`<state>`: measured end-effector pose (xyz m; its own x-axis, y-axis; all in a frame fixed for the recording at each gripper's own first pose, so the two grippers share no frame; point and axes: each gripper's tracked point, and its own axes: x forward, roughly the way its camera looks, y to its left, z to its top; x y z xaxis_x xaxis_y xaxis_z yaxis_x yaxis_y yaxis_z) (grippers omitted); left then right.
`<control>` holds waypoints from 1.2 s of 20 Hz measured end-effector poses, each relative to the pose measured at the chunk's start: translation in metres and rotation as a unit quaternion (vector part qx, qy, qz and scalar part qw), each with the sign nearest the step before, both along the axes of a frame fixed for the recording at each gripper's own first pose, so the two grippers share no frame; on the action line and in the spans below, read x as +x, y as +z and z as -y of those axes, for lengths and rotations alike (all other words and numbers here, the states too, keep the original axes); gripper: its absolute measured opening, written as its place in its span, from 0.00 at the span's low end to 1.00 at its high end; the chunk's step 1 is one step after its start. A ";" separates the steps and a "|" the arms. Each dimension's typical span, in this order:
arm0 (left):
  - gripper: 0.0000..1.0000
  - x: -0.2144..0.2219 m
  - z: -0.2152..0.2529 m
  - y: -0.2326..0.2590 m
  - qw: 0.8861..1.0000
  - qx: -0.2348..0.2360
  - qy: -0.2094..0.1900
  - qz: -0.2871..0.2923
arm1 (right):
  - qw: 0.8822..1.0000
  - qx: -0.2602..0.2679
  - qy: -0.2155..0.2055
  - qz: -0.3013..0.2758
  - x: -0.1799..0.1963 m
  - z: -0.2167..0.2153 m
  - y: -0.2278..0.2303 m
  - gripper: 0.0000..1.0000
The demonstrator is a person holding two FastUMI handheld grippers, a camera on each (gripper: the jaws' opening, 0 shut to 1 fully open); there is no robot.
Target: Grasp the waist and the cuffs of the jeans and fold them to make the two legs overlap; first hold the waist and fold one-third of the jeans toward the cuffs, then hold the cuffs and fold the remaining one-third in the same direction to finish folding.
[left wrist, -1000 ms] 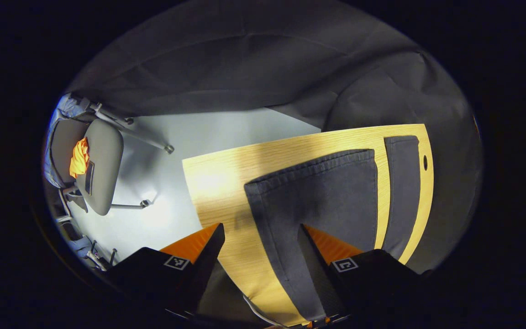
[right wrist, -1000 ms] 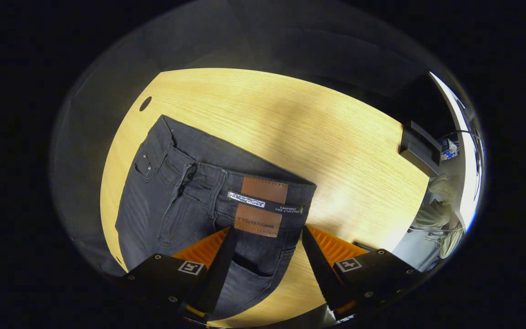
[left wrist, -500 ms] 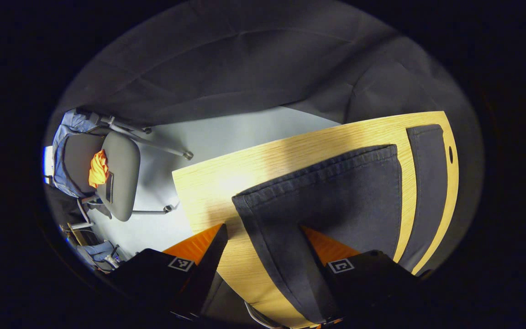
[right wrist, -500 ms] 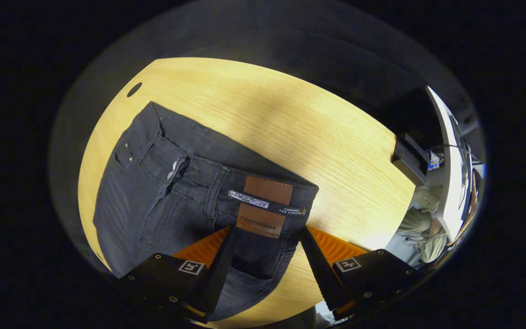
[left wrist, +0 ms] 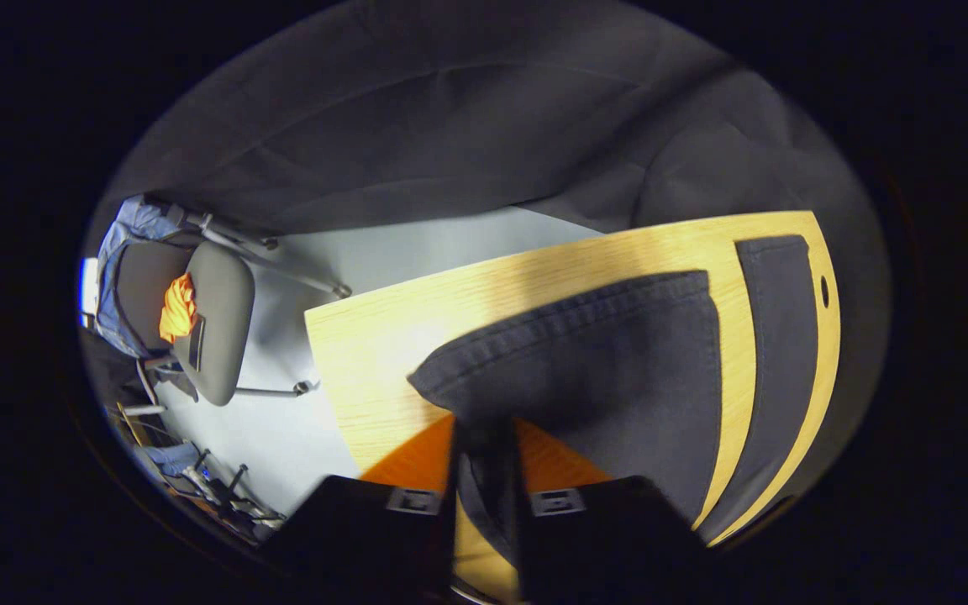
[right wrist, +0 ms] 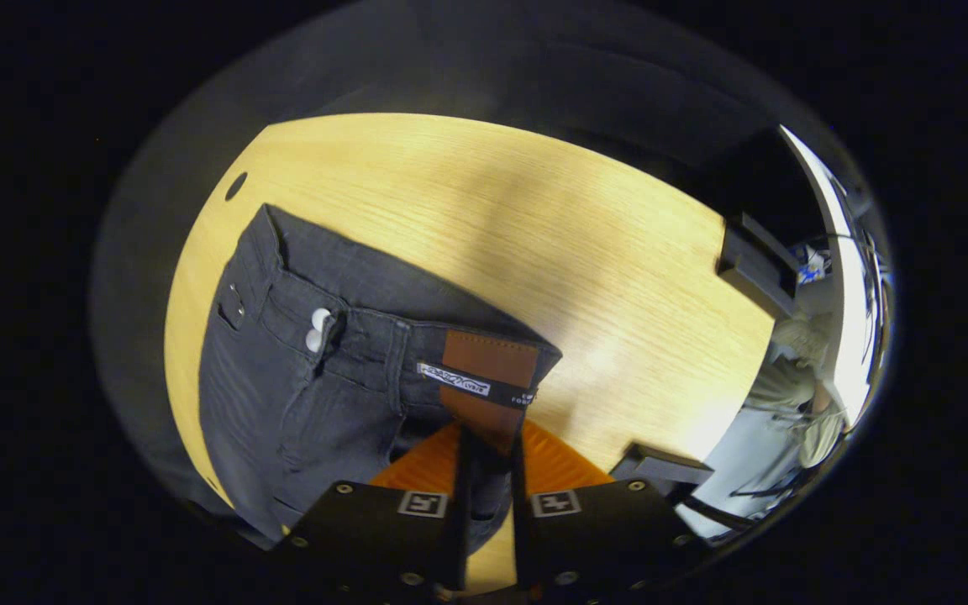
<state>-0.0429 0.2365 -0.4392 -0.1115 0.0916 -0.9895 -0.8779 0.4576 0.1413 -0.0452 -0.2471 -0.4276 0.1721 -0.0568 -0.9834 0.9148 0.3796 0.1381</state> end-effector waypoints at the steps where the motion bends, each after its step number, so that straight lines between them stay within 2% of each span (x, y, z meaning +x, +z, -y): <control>1: 0.10 0.001 0.001 -0.001 1.000 -0.003 -0.021 0.001 | 1.000 0.009 0.009 0.018 0.001 -0.003 0.002 0.19; 2: 0.08 0.004 0.001 -0.001 0.999 -0.001 -0.032 0.009 | 0.999 0.019 -0.008 0.033 0.000 -0.006 0.004 0.19; 3: 0.05 0.005 0.004 -0.001 0.999 -0.007 -0.039 0.013 | 0.998 0.034 -0.026 0.053 0.002 -0.010 0.000 0.10; 5: 0.03 0.005 0.004 0.001 0.997 -0.013 -0.058 0.043 | 0.990 0.052 -0.085 0.097 0.007 -0.013 0.001 0.10; 6: 0.02 0.007 0.005 0.003 0.996 -0.015 -0.068 0.058 | 0.989 0.047 -0.086 0.112 0.007 -0.008 0.014 0.00; 7: 0.02 0.012 0.006 0.004 0.994 -0.016 -0.080 0.079 | 0.991 0.037 -0.065 0.111 0.005 -0.009 0.005 0.00; 9: 0.03 0.021 0.009 0.011 0.987 -0.018 -0.106 0.117 | 0.992 0.040 -0.041 0.108 0.009 -0.017 0.017 0.00; 11: 0.02 0.031 0.012 0.021 0.980 -0.021 -0.119 0.156 | 0.993 0.020 -0.031 0.110 0.012 -0.011 0.027 0.01; 16: 0.01 0.057 0.025 0.047 0.961 -0.040 -0.147 0.229 | 0.986 0.005 -0.010 0.165 0.042 -0.022 0.063 0.01; 21: 0.01 0.096 0.034 0.081 0.941 -0.045 -0.189 0.279 | 0.981 0.007 -0.019 0.191 0.056 -0.035 0.087 0.01; 24: 0.01 0.125 0.034 0.104 0.927 -0.043 -0.208 0.309 | 0.980 -0.022 -0.009 0.199 0.063 -0.033 0.109 0.00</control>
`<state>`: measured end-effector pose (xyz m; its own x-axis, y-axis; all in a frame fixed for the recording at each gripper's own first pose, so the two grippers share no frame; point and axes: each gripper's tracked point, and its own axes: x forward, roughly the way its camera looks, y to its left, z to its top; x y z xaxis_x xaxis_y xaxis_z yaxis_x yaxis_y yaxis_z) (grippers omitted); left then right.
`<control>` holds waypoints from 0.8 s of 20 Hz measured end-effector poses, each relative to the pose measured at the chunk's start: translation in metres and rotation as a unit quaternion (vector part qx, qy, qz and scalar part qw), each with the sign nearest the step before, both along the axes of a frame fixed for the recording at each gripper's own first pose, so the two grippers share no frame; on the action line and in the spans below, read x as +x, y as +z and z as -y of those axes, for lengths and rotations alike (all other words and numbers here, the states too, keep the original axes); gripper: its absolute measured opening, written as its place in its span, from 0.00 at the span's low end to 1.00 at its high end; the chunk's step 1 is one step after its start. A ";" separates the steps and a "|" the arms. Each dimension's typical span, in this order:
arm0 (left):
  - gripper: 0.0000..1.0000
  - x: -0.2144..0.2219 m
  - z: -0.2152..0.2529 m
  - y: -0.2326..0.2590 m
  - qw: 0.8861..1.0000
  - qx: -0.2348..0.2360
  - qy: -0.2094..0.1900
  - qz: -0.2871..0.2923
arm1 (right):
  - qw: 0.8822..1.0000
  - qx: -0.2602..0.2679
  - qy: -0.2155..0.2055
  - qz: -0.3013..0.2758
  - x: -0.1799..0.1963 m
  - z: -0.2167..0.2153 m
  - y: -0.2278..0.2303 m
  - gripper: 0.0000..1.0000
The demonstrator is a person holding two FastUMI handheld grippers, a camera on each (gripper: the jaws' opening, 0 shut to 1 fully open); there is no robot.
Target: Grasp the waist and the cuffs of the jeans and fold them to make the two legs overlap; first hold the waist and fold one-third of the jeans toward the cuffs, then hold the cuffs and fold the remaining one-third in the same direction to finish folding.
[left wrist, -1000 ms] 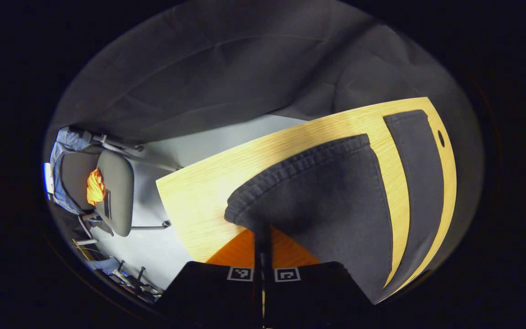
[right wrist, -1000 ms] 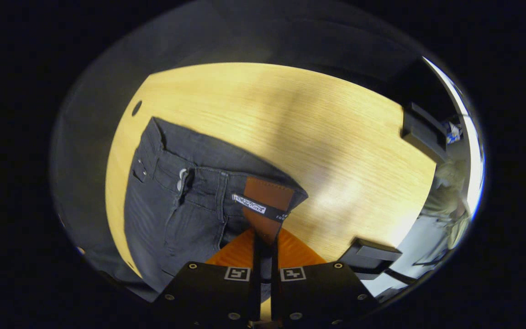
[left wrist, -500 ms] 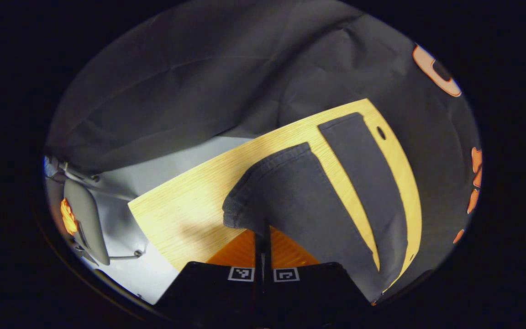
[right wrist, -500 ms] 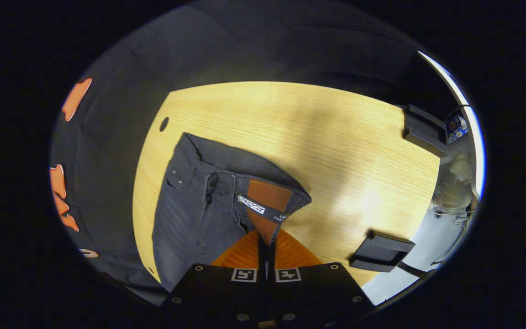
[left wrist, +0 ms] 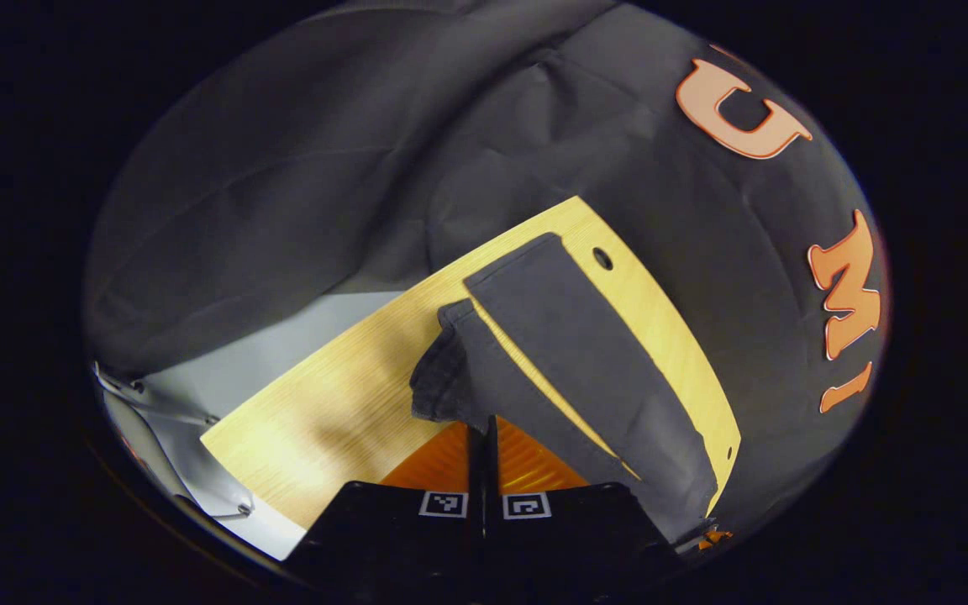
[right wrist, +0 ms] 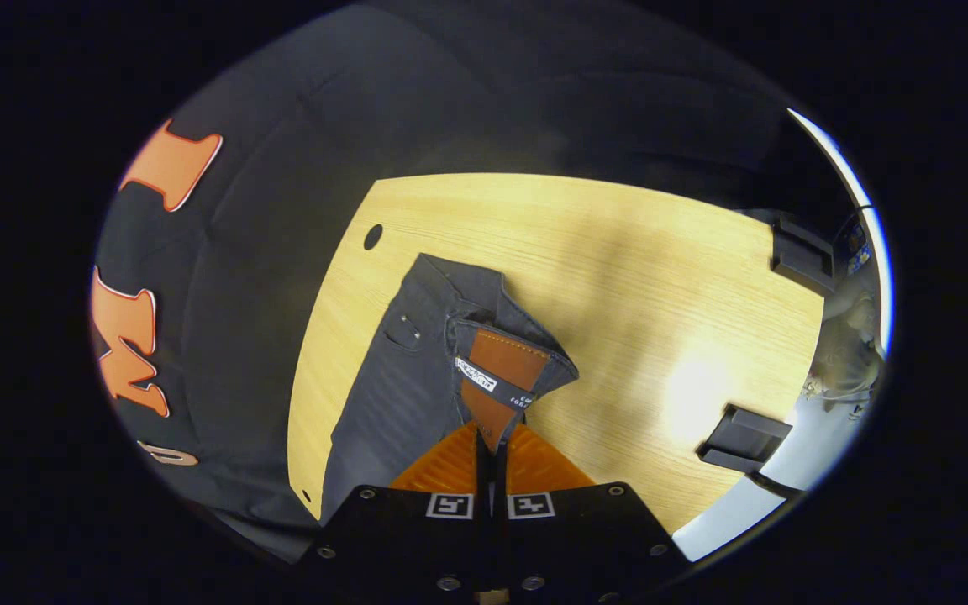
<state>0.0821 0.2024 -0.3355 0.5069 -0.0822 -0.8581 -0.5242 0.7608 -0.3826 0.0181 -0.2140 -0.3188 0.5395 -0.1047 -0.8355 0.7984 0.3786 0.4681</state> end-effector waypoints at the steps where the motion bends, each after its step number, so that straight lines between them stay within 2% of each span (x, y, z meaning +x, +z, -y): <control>1: 0.01 0.016 -0.002 0.003 1.000 -0.002 0.001 0.015 | 1.000 -0.007 0.001 0.003 0.003 -0.001 0.006 0.01; 5: 0.01 0.051 -0.005 0.005 0.999 -0.021 -0.023 0.026 | 1.000 -0.022 -0.012 0.017 0.013 -0.006 0.027 0.01; 10: 0.01 0.088 -0.022 0.001 0.999 -0.030 -0.005 0.034 | 0.998 -0.005 -0.055 0.018 0.008 -0.008 0.039 0.01; 16: 0.01 0.132 -0.032 0.003 0.999 0.000 -0.021 0.041 | 0.999 0.012 -0.037 0.007 0.031 0.002 0.038 0.01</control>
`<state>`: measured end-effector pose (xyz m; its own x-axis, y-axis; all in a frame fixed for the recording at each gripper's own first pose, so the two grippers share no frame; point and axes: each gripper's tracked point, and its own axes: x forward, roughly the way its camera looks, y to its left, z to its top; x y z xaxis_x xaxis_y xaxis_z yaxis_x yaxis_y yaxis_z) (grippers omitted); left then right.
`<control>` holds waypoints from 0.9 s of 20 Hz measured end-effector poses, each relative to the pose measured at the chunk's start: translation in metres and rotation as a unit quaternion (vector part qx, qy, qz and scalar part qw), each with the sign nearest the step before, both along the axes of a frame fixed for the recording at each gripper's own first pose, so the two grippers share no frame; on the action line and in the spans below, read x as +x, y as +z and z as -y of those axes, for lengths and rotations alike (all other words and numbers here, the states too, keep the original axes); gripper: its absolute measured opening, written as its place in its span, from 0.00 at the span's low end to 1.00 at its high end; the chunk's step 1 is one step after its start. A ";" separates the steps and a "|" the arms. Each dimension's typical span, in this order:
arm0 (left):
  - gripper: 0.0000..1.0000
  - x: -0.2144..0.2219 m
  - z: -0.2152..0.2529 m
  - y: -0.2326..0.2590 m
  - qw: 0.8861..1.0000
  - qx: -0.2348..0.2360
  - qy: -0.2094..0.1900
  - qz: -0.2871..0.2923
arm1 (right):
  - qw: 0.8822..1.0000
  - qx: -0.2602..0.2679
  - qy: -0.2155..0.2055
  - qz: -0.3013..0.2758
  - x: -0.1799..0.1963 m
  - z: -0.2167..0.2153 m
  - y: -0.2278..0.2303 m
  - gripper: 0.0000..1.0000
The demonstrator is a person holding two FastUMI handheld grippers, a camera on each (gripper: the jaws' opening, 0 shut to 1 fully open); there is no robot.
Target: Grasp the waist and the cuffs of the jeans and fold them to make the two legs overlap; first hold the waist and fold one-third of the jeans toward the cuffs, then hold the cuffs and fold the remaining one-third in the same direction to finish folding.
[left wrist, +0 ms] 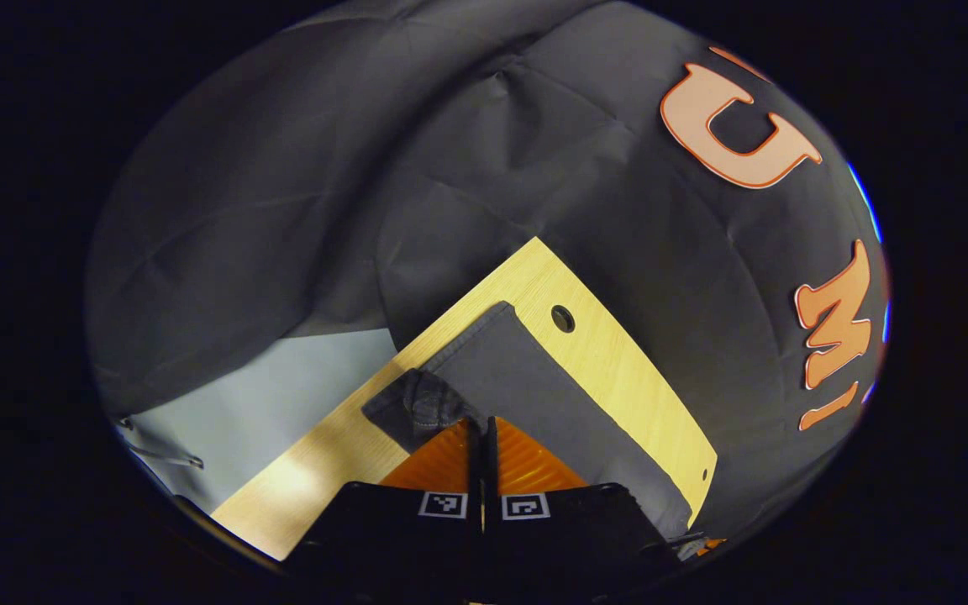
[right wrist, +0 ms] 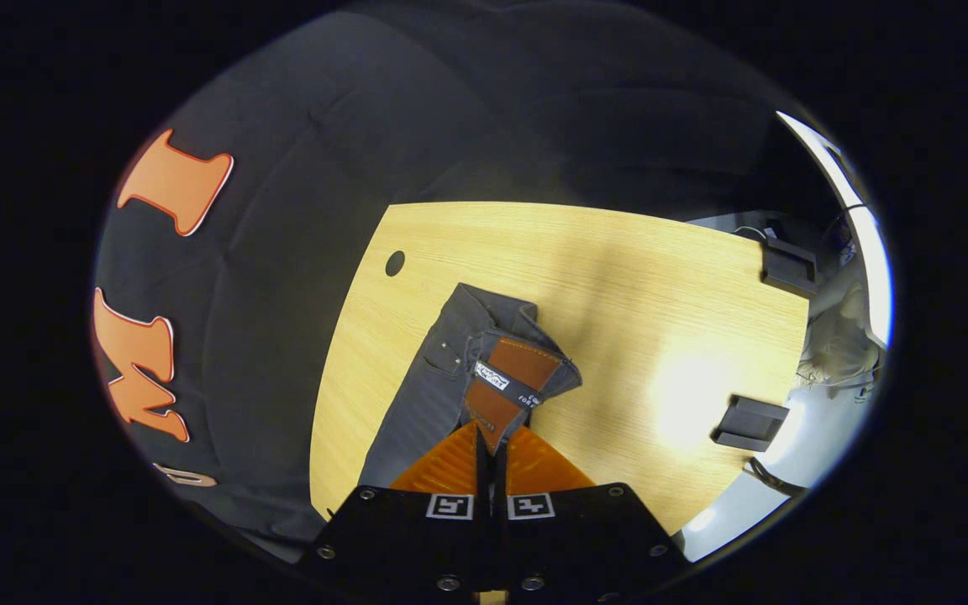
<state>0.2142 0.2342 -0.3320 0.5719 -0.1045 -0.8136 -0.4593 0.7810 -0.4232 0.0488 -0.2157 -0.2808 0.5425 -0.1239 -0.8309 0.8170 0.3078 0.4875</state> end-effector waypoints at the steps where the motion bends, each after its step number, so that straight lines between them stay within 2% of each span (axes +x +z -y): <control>1: 0.01 0.009 -0.001 0.000 1.000 0.007 0.000 -0.001 | 1.000 0.008 0.002 -0.002 0.006 0.003 -0.003 0.01; 8: 0.01 0.054 0.006 -0.022 0.997 0.067 -0.020 -0.038 | 0.999 0.048 0.012 -0.017 0.068 0.024 -0.034 0.01; 13: 0.01 0.075 0.008 -0.040 0.992 0.102 -0.020 -0.065 | 0.997 0.071 0.017 -0.030 0.112 0.029 -0.063 0.00; 15: 0.01 0.085 0.010 -0.044 0.990 0.121 -0.040 -0.059 | 0.996 0.070 0.032 -0.035 0.126 0.028 -0.070 0.01; 18: 0.02 0.092 0.015 -0.034 0.985 0.148 -0.056 -0.062 | 0.997 0.073 0.022 -0.035 0.136 0.031 -0.069 0.04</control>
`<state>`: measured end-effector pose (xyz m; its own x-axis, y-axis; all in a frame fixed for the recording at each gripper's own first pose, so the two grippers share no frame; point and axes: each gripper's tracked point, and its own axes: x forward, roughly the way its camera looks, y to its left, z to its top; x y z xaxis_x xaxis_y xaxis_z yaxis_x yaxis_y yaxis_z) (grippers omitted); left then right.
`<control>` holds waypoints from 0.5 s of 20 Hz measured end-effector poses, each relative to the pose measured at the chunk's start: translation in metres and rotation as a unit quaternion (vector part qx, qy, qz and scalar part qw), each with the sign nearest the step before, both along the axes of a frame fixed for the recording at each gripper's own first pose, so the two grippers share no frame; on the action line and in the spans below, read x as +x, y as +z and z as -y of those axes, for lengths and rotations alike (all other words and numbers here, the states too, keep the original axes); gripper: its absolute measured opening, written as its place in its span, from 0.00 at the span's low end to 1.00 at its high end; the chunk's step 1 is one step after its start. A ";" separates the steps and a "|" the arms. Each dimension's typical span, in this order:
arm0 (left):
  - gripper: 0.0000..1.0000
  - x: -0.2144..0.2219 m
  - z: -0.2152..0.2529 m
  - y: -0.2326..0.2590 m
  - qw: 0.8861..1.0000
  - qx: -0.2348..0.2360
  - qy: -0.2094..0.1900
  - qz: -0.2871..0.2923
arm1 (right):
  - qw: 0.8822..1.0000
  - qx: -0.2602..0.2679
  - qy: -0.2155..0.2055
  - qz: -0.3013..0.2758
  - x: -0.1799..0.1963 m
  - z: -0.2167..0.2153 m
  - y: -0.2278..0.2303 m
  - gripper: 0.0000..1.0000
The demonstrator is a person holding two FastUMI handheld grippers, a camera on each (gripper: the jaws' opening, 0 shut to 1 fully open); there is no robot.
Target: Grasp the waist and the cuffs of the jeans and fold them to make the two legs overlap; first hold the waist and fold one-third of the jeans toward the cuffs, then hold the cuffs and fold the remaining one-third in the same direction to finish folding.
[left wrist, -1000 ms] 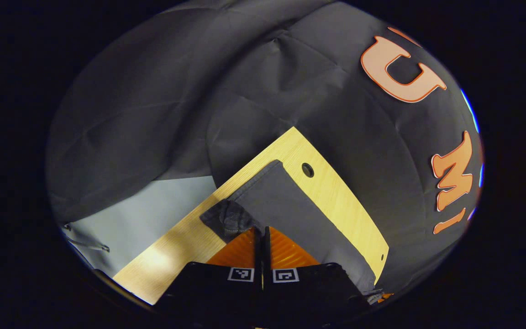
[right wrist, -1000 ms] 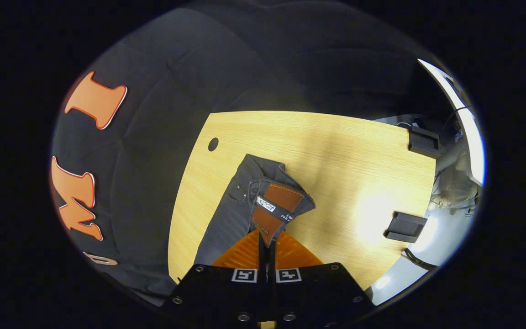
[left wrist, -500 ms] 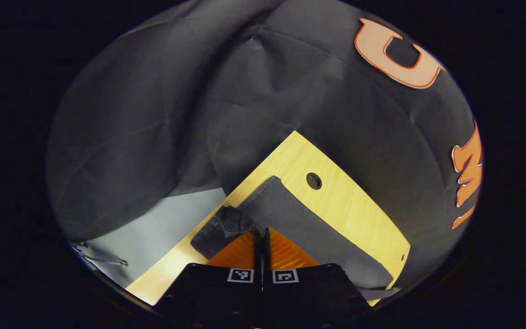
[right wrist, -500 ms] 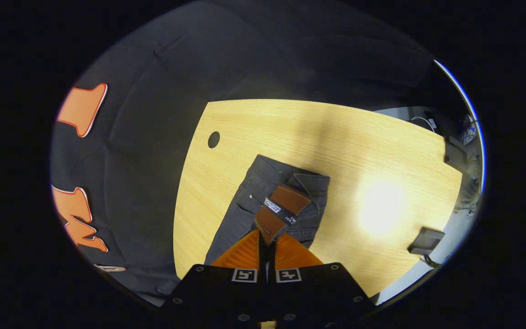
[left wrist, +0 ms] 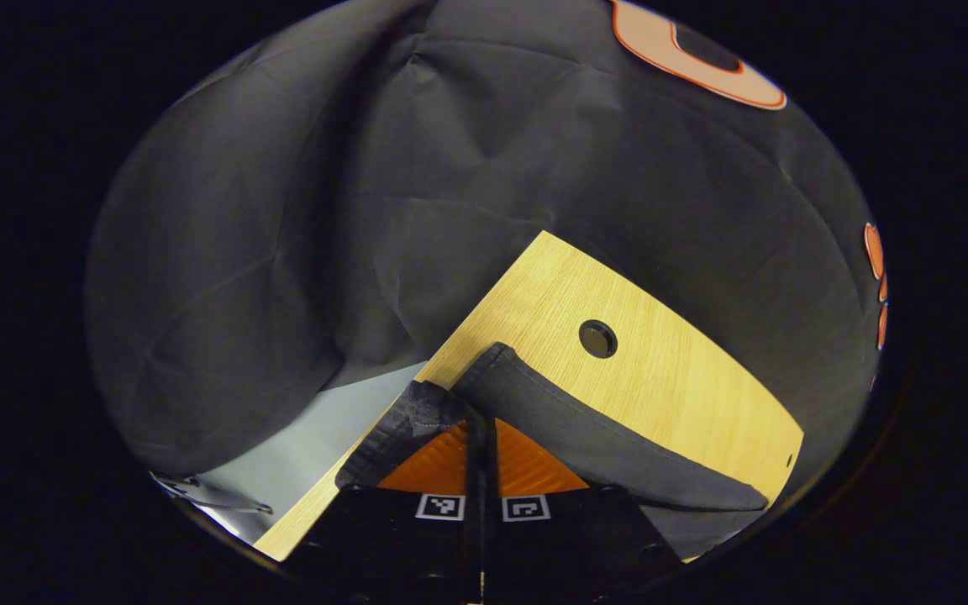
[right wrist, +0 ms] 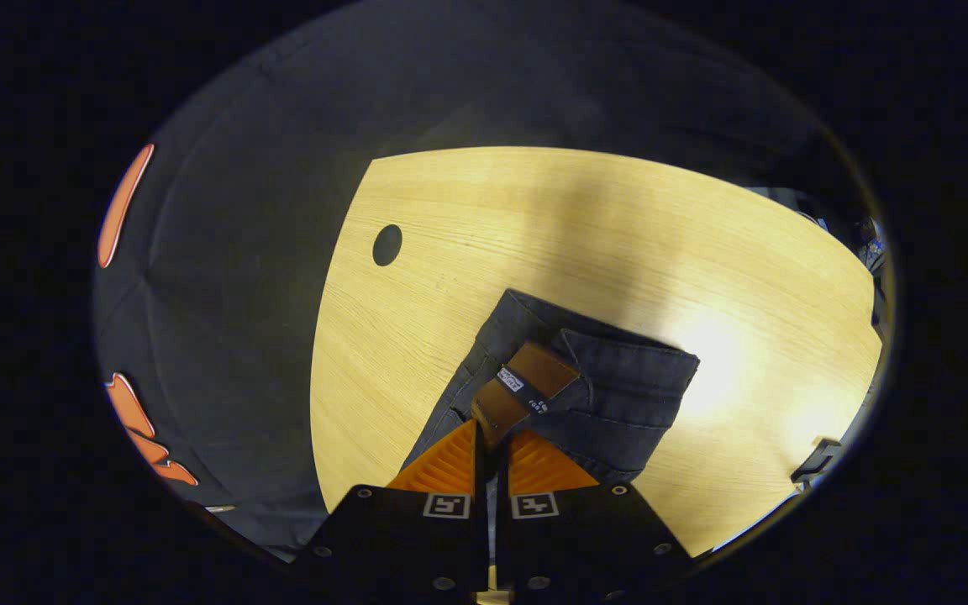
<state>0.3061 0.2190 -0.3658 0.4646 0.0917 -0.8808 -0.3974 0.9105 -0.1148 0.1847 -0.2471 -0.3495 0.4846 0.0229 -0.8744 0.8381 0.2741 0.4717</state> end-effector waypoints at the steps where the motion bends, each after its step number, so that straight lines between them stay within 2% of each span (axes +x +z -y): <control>1: 0.07 -0.001 0.005 0.004 1.000 0.000 -0.004 -0.001 | 1.000 -0.004 0.011 0.000 0.004 -0.001 -0.003 0.16; 2: 0.14 -0.002 0.010 0.002 1.000 0.003 -0.008 -0.009 | 1.000 -0.014 0.018 0.010 0.006 0.000 0.002 0.21; 3: 0.28 -0.004 0.012 0.011 1.000 0.012 -0.012 -0.013 | 0.999 -0.025 0.019 0.021 0.012 0.005 0.004 0.35; 4: 0.42 -0.001 0.012 0.015 1.000 0.018 -0.017 -0.003 | 0.999 -0.031 0.016 0.028 0.011 0.009 0.007 0.42; 5: 0.56 0.003 0.013 0.021 1.000 0.019 -0.020 0.009 | 0.998 -0.041 0.013 0.036 0.011 0.013 0.012 0.40; 6: 0.70 0.005 0.019 0.028 0.999 0.013 -0.023 0.022 | 0.998 -0.050 0.010 0.040 0.006 0.017 0.016 0.45; 7: 0.84 0.004 0.023 0.031 0.999 0.008 -0.024 0.028 | 0.997 -0.067 0.006 0.039 -0.005 0.023 0.019 0.64; 8: 0.84 0.001 0.027 0.030 0.999 -0.001 -0.025 0.031 | 0.996 -0.083 0.004 0.024 -0.019 0.031 0.016 0.69; 9: 0.94 0.000 0.033 0.035 0.999 -0.010 -0.026 0.036 | 0.995 -0.096 0.001 0.012 -0.033 0.037 0.014 0.79; 10: 1.00 -0.001 0.039 0.032 0.999 -0.020 -0.027 0.042 | 0.995 -0.098 0.000 0.001 -0.046 0.039 0.007 0.84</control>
